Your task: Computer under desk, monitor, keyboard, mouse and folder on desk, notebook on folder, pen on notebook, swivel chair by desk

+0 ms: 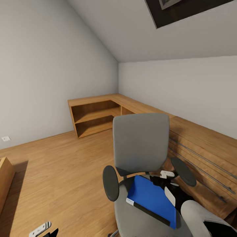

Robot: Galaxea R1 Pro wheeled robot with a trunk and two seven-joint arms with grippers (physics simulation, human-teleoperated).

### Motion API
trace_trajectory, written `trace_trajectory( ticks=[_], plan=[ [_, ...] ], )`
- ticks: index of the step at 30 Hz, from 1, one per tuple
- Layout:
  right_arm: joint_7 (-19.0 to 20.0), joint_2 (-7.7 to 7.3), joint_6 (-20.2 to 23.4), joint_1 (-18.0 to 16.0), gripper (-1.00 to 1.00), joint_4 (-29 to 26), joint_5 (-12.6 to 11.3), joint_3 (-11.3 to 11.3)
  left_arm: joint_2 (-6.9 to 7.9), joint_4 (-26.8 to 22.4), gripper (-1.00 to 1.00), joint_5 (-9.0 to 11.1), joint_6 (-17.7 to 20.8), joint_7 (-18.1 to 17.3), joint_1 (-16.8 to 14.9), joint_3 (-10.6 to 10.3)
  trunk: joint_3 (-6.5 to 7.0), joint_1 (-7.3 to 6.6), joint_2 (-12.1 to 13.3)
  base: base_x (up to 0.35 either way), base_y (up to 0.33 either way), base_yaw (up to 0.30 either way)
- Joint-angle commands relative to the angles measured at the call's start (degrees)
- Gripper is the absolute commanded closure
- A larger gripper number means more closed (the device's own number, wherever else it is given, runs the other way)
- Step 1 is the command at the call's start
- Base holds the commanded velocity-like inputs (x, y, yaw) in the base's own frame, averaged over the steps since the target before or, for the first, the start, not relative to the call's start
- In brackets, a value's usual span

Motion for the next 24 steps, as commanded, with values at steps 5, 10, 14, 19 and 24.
trace_trajectory(
  ticks=[5, 10, 14, 19, 24],
  plan=[
    [0.3, 0.01, 0.2, 0.0, -1.00, -0.1, -0.3, -0.3, -0.03, -0.1, -1.00, 0.5, 0.4, -0.1, 0.0, 0.1, -0.96, 1.10, -2.0, 0.000, 0.000, 0.000],
    [0.3, 0.01, 0.2, 0.0, -1.00, -0.1, -0.3, -0.3, -0.04, -0.1, -1.00, 0.5, 0.4, -0.1, 0.0, 0.1, -1.14, 1.32, -2.4, 0.000, 0.000, 0.000],
    [0.3, 0.01, 0.2, 0.0, -1.00, 0.0, -0.3, -0.3, -0.01, -0.1, -1.00, 0.5, 0.4, -0.1, 0.0, 0.1, -1.14, 1.32, -2.4, 0.000, 0.000, 0.000],
    [0.3, 0.01, 0.2, 0.0, -1.00, -0.1, -0.3, -0.3, 0.01, -0.1, -1.00, 0.5, 0.4, -0.1, -0.1, 0.1, -1.14, 1.32, -2.4, 0.000, 0.000, 0.000],
    [0.3, 0.01, 0.2, 0.0, -1.00, -0.1, -0.3, -0.3, 0.00, -0.1, -1.00, 0.5, 0.4, -0.1, -0.1, 0.2, -2.03, 2.42, -4.5, 0.000, 0.000, 0.000]
  ],
)
